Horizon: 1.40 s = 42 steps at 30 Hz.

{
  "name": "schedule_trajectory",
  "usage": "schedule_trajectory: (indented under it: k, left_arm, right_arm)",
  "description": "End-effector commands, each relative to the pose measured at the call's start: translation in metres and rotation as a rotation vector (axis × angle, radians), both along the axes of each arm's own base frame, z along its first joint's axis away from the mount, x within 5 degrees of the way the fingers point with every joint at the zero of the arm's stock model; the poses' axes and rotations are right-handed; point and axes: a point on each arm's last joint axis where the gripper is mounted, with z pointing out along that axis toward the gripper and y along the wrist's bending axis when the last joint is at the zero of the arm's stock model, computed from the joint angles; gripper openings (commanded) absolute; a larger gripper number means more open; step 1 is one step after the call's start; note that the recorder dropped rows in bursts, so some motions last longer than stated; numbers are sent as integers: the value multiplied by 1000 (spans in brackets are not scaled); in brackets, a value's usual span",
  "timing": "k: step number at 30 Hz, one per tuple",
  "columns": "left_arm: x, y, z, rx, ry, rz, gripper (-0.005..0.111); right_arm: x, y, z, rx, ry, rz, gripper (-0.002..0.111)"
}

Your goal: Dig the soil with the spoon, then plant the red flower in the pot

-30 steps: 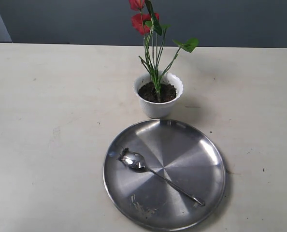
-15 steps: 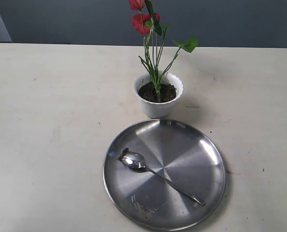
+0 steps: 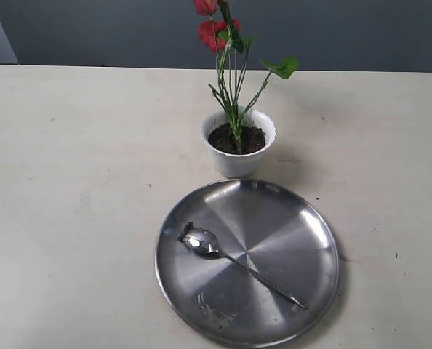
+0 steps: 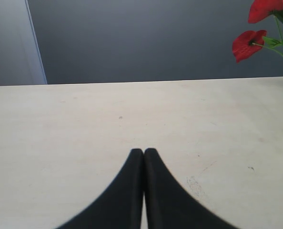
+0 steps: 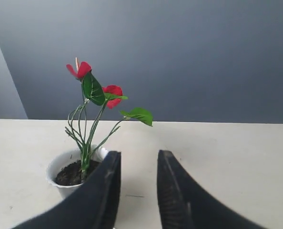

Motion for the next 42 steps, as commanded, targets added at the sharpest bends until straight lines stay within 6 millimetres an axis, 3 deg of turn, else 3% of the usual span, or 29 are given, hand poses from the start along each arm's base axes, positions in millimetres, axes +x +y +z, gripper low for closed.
schedule_trajectory:
  k: [1, 12, 18, 22, 42]
  left_arm:
    - [0, 0, 0, 0, -11, -2, 0]
    - [0, 0, 0, 0, -11, -2, 0]
    - [0, 0, 0, 0, -11, -2, 0]
    - [0, 0, 0, 0, -11, -2, 0]
    - [0, 0, 0, 0, -11, -2, 0]
  right_arm:
    - [-7, -4, -19, -50, -37, -10, 27]
    - [-16, -16, -74, -140, 65, -169, 27]
    - [-16, -16, -83, -154, 112, -167, 27]
    - [-14, -15, -99, -158, 133, -164, 27]
    - [-14, -15, -98, -147, 129, -162, 27]
